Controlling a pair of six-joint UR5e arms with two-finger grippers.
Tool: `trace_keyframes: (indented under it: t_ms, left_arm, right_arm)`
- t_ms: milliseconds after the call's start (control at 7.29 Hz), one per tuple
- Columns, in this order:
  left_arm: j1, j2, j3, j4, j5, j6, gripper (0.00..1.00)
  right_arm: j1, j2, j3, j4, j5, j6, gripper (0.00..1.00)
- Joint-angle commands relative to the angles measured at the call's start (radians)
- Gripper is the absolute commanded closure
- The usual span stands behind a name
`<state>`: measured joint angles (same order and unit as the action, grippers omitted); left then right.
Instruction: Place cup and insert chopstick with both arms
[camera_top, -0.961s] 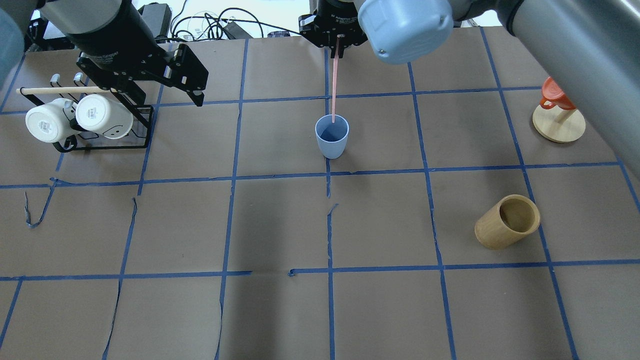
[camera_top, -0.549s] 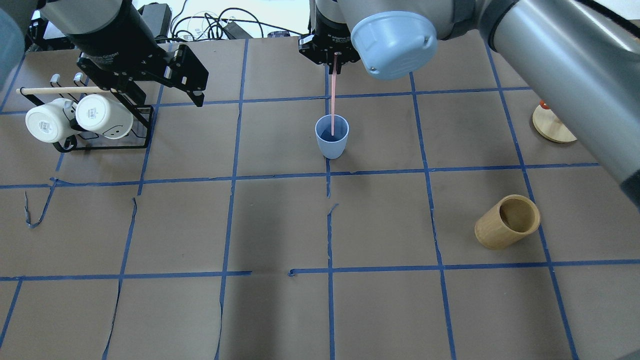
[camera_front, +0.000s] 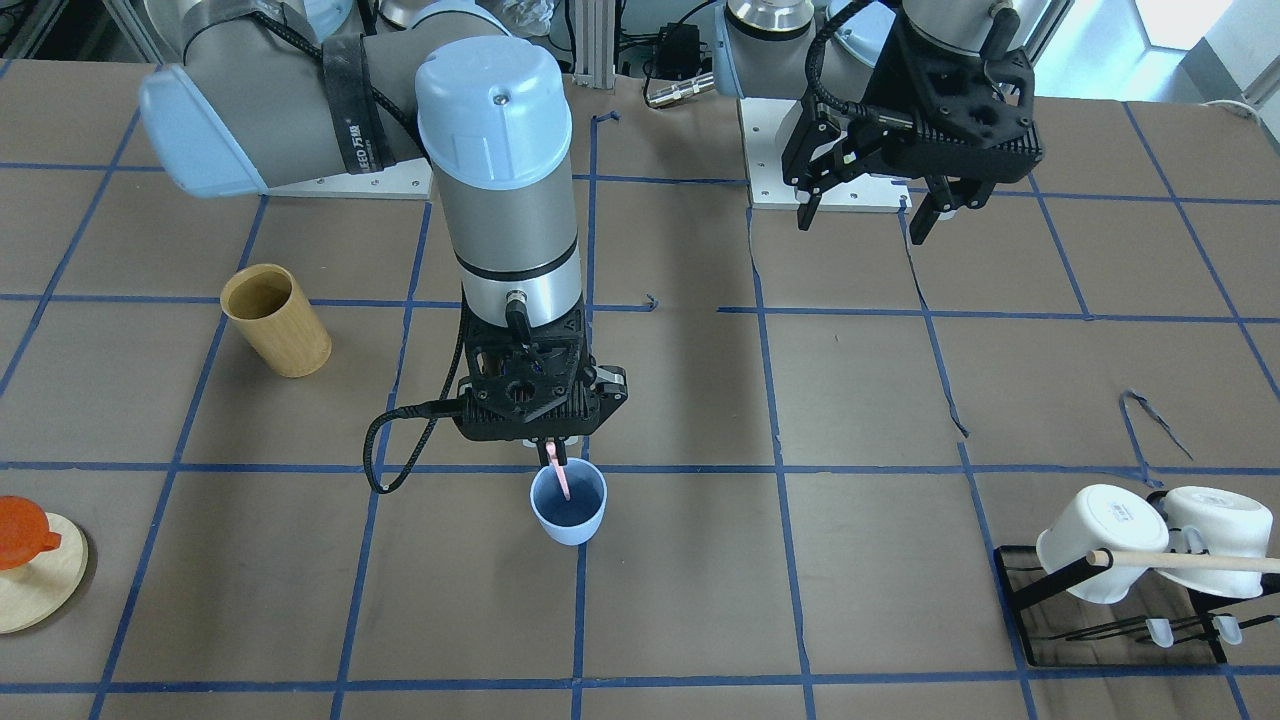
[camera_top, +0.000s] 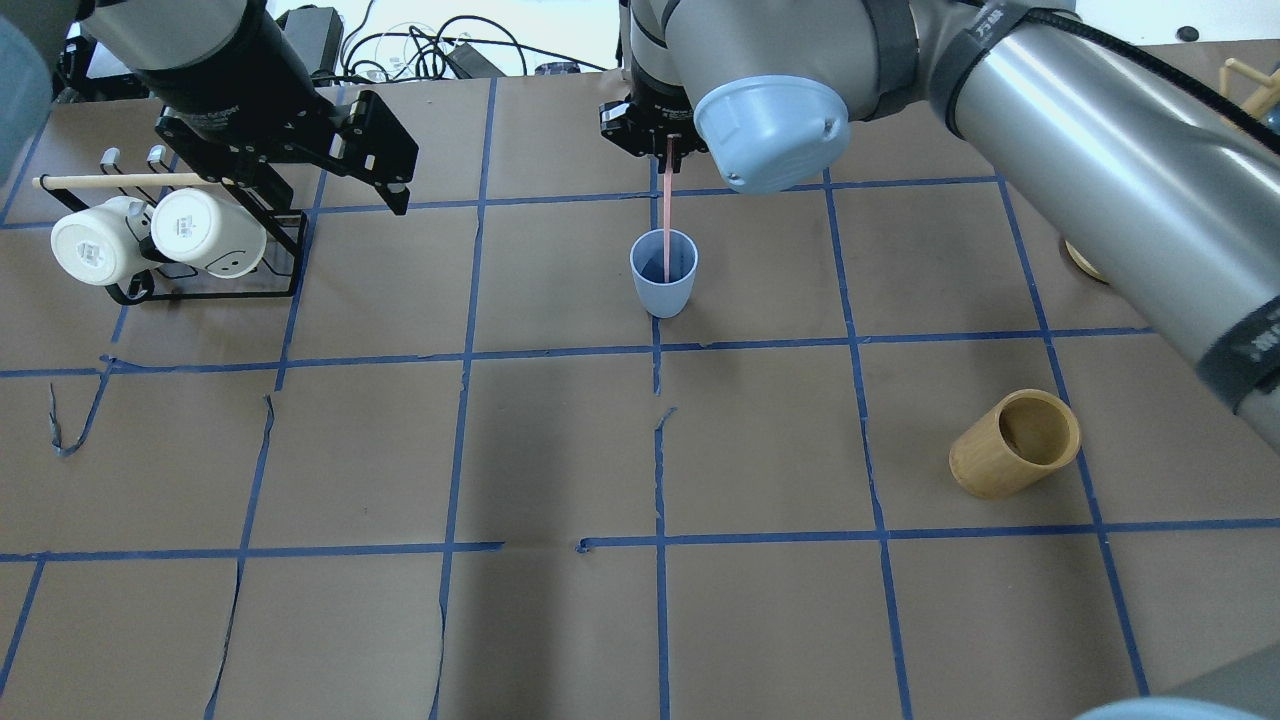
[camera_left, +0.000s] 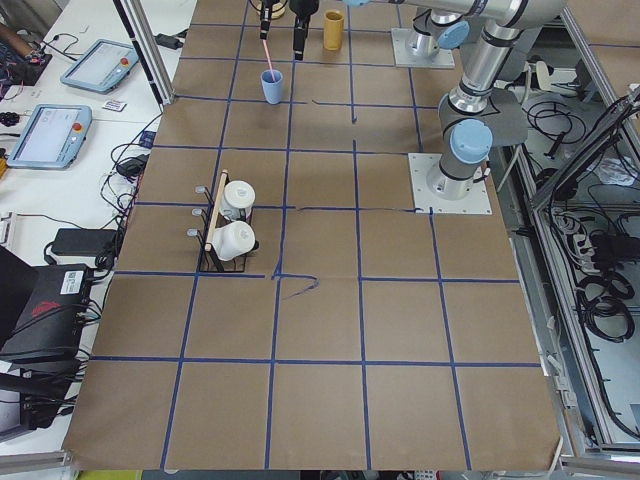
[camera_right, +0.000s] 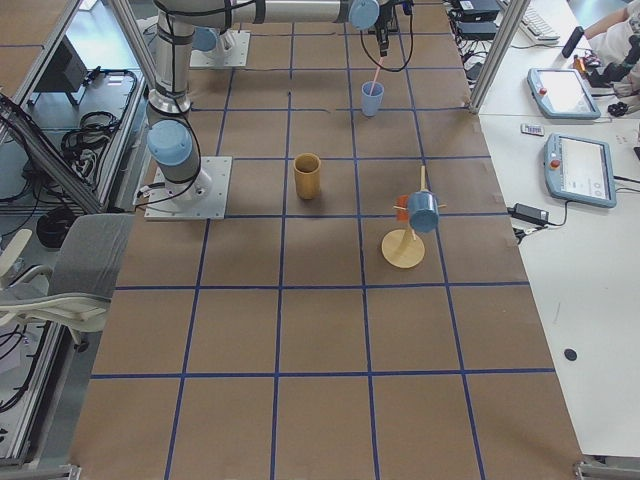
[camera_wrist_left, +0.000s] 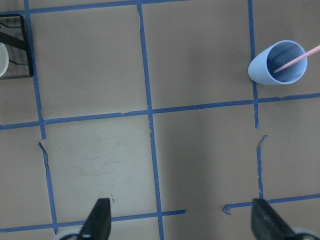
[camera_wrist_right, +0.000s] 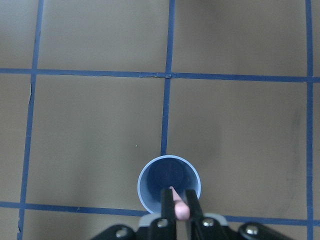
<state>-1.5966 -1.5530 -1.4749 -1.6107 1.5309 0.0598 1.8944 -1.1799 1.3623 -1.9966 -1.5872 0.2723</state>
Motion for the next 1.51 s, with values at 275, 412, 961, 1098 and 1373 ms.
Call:
trace_keyframes:
  t_ms: [275, 412, 961, 1098, 1373]
  left_arm:
    - [0.000, 0.001, -0.001, 0.000, 0.002, 0.002, 0.00]
    - [0.000, -0.001, -0.002, 0.000, 0.000, 0.002, 0.00]
    - [0.000, 0.001, -0.004, 0.000, 0.000, 0.000, 0.00]
    - [0.000, 0.001, -0.004, 0.000, 0.000, 0.002, 0.00]
    - [-0.002, 0.001, -0.004, 0.000, 0.002, 0.000, 0.00]
  right_arm:
    - [0.002, -0.006, 0.037, -0.060, -0.004, 0.017, 0.34]
    - [0.015, -0.024, 0.025, -0.051, -0.004, 0.018, 0.27]
    - [-0.076, -0.156, -0.091, 0.328, -0.026, -0.179, 0.23]
    - [-0.163, -0.194, -0.085, 0.440, -0.048, -0.271, 0.25]
    - [-0.260, -0.254, -0.045, 0.615, -0.059, -0.310, 0.24]
